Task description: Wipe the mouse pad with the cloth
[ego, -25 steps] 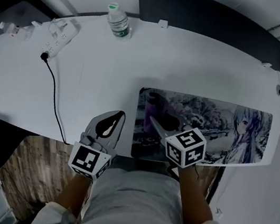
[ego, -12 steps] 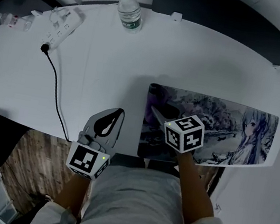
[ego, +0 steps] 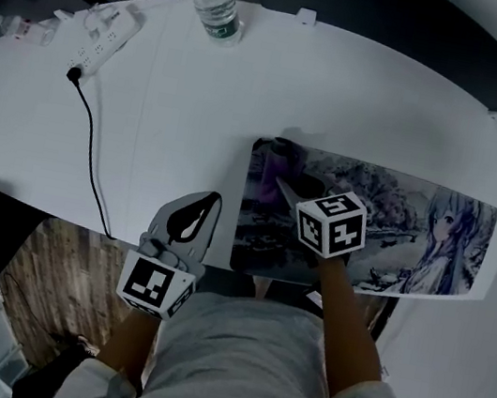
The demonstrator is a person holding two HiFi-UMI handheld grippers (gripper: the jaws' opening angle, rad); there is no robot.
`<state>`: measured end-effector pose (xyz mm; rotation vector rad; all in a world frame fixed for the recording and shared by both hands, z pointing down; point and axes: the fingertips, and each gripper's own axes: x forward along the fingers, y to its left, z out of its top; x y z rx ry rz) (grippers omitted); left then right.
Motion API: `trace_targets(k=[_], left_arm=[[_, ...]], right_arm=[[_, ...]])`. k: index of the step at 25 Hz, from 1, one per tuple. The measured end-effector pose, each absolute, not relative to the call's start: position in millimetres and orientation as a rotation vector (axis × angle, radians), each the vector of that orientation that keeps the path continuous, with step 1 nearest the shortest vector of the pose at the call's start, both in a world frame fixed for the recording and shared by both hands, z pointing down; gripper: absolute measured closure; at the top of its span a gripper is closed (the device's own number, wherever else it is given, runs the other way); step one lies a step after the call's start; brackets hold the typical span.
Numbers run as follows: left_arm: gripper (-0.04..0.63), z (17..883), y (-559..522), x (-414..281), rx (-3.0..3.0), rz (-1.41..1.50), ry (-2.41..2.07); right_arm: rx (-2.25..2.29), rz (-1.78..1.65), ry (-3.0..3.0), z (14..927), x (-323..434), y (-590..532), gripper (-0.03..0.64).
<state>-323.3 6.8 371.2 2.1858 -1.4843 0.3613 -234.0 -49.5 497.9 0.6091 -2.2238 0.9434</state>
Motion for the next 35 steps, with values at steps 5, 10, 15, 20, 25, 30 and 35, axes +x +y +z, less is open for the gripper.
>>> trace_targets(k=[5, 10, 15, 20, 25, 30, 35], left_arm=[[0.575, 369, 5, -284, 2.176, 0.357, -1.491], [0.575, 367, 1, -241, 2.175, 0.341, -1.488], [0.575, 364, -2, -201, 2.176, 0.346, -1.482], [0.575, 361, -5, -165, 2.183, 0.36, -1.474], [0.575, 361, -13, -129, 2.193, 0.375, -1.467], [0.575, 365, -21, -90, 2.214, 0.391, -1.429], [0.576, 364, -30, -52, 2.236, 0.399, -1.403]], right_arm=[[0.608, 0.952, -2.23, 498, -198, -57, 0.52], [0.623, 0.961, -2.219, 500, -153, -64, 0.518], [0.621, 0.952, -2.203, 501, -105, -72, 0.518], [0.633, 0.958, -2.196, 501, -61, -78, 0.517], [0.65, 0.971, -2.199, 501, -19, -87, 0.517], [0.68, 0.979, -2.191, 503, 24, -94, 0.517], [0.706, 0.986, -2.186, 502, 68, -103, 0.518]])
